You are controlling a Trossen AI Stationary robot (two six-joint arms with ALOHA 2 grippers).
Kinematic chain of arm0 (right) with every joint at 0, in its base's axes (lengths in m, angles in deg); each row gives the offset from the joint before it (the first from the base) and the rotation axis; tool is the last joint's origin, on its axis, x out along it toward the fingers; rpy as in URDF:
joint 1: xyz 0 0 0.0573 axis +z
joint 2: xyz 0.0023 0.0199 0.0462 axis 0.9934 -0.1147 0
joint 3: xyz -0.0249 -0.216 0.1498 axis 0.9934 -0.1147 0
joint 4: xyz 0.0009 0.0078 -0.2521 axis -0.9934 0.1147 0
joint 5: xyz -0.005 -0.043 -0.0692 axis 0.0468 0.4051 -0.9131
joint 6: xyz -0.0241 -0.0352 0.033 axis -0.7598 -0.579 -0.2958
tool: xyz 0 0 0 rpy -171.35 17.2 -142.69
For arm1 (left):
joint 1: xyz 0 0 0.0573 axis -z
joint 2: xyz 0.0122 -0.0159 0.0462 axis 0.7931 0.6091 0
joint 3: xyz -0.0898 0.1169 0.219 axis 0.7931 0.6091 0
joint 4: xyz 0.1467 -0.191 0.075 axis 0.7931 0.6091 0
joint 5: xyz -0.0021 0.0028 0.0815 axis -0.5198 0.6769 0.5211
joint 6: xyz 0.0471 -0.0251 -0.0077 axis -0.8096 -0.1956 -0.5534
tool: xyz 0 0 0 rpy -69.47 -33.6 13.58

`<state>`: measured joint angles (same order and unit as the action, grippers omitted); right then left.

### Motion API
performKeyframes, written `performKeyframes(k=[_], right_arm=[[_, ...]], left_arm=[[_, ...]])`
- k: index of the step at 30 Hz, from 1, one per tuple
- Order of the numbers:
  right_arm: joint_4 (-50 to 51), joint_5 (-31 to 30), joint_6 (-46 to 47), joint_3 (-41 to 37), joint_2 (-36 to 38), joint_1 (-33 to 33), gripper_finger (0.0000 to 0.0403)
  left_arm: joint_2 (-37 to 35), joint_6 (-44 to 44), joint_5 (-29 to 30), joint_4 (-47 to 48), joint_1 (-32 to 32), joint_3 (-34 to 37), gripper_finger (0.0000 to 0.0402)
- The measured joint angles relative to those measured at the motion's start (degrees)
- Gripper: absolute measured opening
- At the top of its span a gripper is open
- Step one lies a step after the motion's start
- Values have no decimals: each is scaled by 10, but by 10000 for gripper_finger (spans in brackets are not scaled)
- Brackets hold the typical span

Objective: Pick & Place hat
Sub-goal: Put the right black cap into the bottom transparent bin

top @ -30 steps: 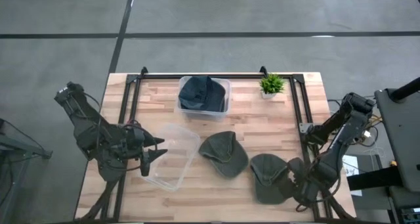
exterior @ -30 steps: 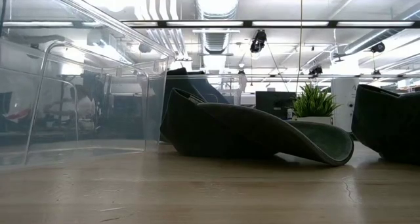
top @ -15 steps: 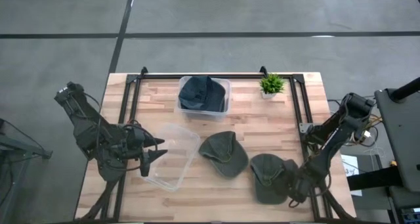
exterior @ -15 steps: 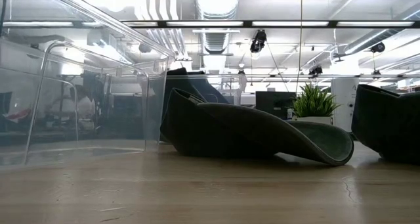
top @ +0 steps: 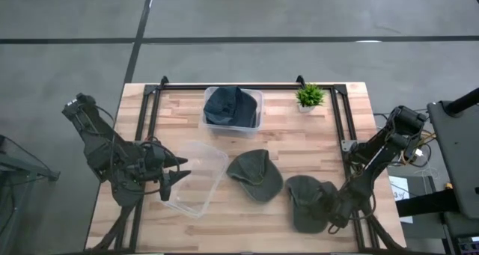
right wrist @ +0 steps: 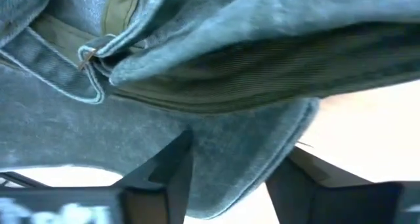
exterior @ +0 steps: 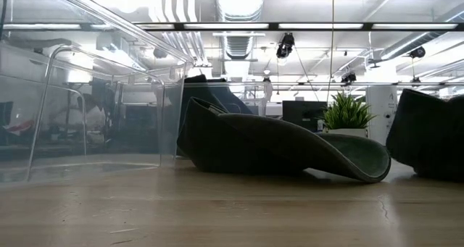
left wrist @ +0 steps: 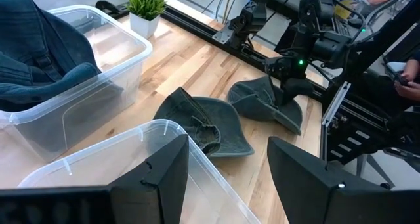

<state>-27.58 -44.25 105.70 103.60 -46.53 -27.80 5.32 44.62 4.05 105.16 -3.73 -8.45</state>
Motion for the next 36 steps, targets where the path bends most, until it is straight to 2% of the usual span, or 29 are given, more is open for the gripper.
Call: performKeyframes(k=[8,13,27,32,36], right_arm=[[-2,-5,-17,12,1,-1,63],[14,-13,-38,38,1,0,19],[239,-42,-85,199,8,0,10],[264,-114,-103,246,23,3,10],[263,-238,-111,281,42,7,9]], left_arm=[[0,0,0,0,0,0,200],[0,0,0,0,0,0,200],[0,-6,1,1,0,0,200],[0,-26,2,1,0,0,200],[-5,-38,2,5,0,0,200]])
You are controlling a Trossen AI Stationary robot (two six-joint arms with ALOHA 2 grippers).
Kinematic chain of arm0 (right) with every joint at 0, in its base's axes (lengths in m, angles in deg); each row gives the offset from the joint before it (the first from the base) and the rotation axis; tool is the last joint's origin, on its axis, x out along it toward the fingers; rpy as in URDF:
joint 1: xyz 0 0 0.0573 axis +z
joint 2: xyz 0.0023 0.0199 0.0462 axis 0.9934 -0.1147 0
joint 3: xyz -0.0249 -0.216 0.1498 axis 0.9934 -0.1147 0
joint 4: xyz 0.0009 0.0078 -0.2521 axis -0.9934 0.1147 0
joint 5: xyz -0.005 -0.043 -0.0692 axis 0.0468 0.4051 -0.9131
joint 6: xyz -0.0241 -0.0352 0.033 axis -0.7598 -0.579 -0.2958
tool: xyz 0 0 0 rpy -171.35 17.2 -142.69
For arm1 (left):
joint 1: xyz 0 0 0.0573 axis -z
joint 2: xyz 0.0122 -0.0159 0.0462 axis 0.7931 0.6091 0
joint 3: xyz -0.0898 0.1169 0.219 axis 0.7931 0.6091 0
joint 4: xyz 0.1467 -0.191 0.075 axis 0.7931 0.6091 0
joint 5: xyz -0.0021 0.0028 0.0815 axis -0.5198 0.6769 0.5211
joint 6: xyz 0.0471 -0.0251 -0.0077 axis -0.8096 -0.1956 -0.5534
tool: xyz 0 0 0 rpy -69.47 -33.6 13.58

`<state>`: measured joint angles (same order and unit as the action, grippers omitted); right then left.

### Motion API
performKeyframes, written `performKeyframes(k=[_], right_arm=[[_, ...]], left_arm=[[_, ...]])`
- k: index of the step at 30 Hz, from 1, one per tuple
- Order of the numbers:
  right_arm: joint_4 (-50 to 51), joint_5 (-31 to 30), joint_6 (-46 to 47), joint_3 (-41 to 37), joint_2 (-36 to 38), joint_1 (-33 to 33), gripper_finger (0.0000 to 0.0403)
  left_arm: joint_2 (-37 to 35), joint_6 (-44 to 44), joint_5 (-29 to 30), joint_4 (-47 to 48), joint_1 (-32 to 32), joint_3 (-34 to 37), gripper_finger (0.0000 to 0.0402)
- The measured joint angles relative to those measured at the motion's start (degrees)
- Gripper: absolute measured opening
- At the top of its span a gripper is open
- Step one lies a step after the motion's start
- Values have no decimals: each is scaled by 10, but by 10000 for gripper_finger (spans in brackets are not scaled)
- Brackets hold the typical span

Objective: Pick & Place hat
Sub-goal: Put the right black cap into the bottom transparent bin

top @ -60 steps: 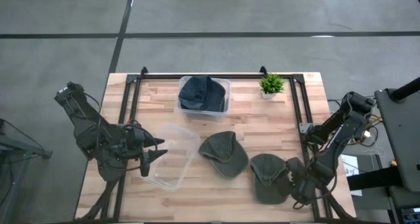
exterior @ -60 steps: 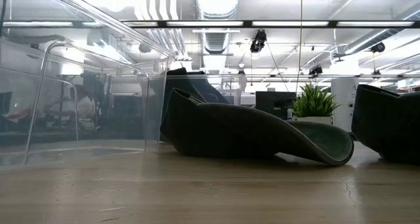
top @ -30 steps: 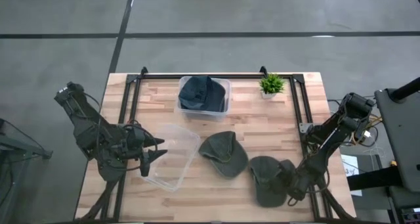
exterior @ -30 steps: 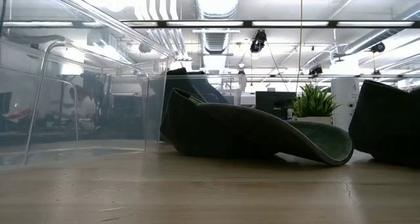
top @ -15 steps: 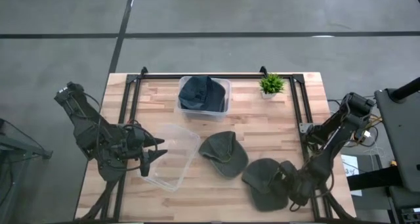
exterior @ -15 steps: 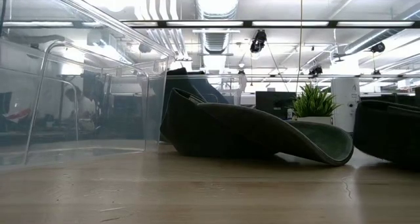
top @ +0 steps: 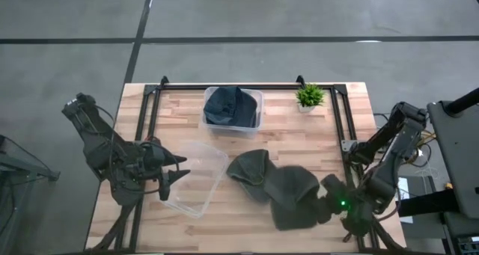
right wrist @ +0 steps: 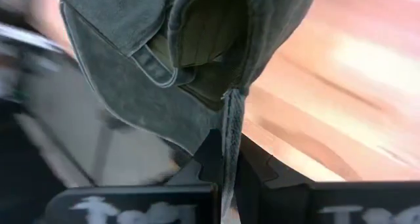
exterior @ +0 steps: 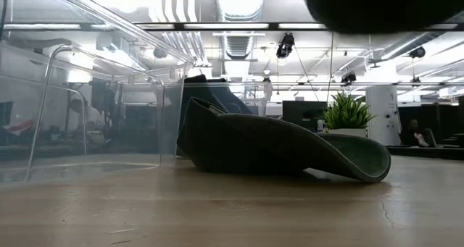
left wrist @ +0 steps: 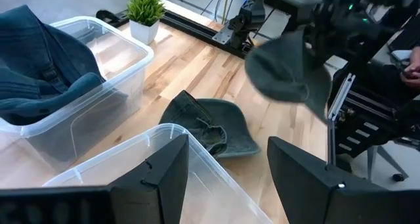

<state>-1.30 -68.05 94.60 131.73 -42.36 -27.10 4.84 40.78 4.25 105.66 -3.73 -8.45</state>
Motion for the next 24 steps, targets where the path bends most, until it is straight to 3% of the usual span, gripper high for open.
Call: performKeyframes(k=[5,8,20,24], right_arm=[[-17,-179,-31,52,8,-8,9],[-50,-241,-69,77,1,-30,9],[-213,-244,-323,155,-86,-173,11],[-249,-234,-372,178,-105,-198,11]], left_arm=[[-12,-1,-2,37,1,0,200],[-27,-2,-2,64,1,0,200],[-86,-92,2,68,10,0,200],[-86,-149,16,-5,10,0,200]])
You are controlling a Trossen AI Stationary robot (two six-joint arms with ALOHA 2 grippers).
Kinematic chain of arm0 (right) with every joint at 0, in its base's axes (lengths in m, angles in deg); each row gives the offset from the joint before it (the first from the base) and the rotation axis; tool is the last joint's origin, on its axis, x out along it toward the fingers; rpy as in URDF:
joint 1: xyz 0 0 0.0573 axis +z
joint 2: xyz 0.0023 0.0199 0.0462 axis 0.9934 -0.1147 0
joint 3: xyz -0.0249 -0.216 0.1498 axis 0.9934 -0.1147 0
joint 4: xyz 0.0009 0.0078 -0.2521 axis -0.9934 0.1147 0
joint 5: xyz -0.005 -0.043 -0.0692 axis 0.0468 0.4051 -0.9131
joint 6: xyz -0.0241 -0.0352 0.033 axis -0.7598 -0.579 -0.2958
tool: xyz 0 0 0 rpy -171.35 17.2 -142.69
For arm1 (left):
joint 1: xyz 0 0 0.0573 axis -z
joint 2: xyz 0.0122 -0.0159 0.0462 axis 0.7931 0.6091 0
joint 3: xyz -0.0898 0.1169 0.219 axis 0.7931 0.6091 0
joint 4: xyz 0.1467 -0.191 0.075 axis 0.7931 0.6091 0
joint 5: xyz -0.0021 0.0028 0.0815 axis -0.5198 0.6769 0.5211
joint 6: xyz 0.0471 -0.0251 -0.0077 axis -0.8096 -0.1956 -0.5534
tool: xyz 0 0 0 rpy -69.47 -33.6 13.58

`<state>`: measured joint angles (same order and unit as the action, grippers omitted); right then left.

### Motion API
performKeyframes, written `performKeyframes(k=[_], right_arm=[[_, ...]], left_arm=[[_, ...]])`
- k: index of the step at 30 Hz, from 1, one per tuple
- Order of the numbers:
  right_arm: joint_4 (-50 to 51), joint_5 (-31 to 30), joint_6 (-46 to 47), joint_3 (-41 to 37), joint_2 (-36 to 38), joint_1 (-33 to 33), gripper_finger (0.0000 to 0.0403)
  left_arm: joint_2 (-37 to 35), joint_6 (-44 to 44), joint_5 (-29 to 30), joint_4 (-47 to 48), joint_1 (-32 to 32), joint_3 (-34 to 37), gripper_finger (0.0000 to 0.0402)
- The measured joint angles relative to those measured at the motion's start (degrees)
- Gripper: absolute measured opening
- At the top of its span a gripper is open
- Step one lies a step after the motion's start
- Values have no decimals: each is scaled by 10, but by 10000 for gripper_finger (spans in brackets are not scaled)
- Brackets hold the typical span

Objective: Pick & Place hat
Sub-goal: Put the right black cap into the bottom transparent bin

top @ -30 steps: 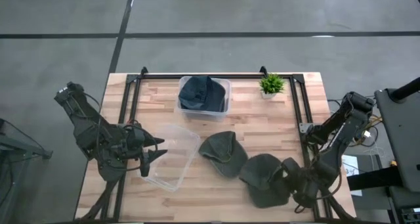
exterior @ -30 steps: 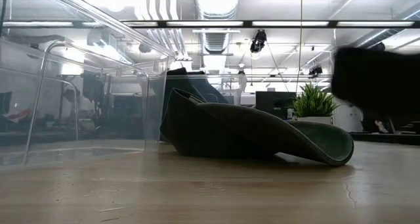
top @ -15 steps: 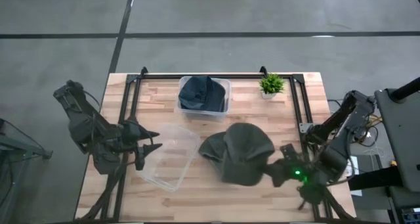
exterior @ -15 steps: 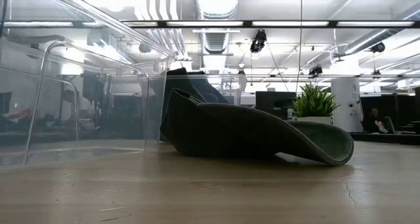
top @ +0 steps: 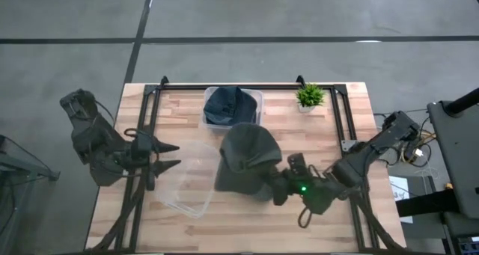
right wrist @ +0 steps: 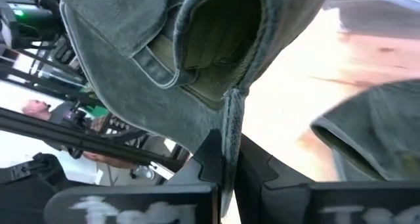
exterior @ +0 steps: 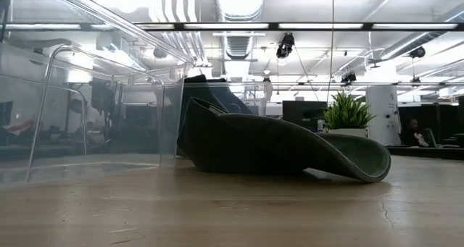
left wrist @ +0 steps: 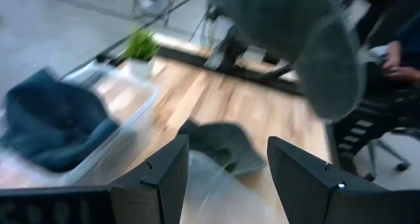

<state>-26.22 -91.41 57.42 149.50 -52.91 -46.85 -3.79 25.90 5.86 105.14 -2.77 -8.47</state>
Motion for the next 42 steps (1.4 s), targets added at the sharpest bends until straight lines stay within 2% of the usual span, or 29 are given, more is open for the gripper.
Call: performKeyframes(k=[5,9,14,20,24,29,42], right_arm=[[-32,16,-54,29,-35,-27,12],[-46,18,-96,53,-56,-44,12],[-49,12,-149,76,-65,-56,12],[-74,-38,-206,75,-64,-61,12],[-75,-49,-223,75,-64,-67,12],[-75,-78,-239,74,-64,-75,12],[-87,-76,-262,74,-64,-84,12]], left_arm=[[18,-102,1,-141,0,0,200],[25,-137,2,-188,-1,0,200],[26,-118,2,-197,-1,0,200],[41,-61,3,-197,-1,0,200],[55,-31,48,-197,-1,0,200],[67,-29,71,-214,-2,0,200],[84,-61,86,-267,-41,0,200]])
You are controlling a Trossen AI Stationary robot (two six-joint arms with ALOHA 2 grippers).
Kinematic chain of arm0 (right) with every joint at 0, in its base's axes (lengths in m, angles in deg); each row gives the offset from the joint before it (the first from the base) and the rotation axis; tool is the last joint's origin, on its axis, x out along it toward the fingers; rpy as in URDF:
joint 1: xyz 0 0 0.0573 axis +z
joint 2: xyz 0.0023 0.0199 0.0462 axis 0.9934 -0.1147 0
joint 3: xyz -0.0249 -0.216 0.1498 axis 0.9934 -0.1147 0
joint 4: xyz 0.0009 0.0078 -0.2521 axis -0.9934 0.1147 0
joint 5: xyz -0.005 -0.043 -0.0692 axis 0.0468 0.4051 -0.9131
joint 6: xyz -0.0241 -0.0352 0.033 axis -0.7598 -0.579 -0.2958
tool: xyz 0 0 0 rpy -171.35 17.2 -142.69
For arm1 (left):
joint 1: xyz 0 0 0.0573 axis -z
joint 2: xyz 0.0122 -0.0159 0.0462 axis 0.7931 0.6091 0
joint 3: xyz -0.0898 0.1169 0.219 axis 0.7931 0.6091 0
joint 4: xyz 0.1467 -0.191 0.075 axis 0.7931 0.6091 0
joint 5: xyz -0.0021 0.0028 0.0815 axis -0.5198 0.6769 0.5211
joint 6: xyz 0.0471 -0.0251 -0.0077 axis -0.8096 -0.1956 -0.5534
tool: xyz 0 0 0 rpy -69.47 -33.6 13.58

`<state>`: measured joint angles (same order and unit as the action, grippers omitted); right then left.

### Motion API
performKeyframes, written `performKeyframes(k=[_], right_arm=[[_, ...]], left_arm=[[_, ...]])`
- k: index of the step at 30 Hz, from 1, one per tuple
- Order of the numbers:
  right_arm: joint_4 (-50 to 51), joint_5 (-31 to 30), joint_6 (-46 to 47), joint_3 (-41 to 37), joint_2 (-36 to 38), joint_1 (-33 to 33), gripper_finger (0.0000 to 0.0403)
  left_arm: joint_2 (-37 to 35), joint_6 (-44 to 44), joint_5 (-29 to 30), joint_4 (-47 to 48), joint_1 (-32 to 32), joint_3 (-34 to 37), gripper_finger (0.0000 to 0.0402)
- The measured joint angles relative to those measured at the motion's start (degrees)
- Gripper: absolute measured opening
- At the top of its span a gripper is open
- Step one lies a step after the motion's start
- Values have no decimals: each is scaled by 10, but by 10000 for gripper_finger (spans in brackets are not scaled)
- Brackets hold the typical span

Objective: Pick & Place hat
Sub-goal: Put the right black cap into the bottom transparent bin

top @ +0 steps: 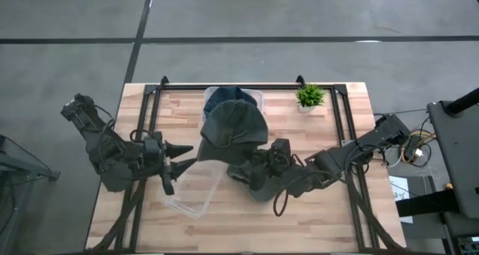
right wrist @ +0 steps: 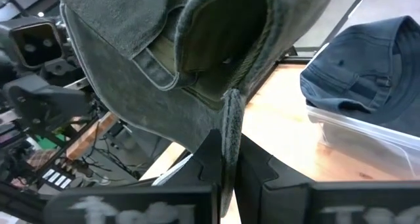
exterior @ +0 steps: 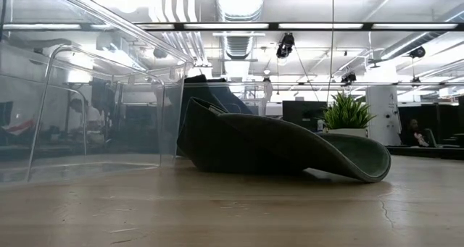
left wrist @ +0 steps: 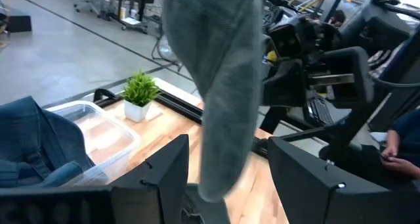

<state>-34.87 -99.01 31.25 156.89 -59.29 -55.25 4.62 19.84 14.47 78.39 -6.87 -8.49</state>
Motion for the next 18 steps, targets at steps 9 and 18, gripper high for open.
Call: performKeyframes(k=[9,18], right_arm=[[-11,2,-15,0,0,-1,12],[-19,2,-17,0,0,-1,12]], left_arm=[[6,-31,-20,-19,-38,0,200],[9,-34,-32,-19,-66,0,200]])
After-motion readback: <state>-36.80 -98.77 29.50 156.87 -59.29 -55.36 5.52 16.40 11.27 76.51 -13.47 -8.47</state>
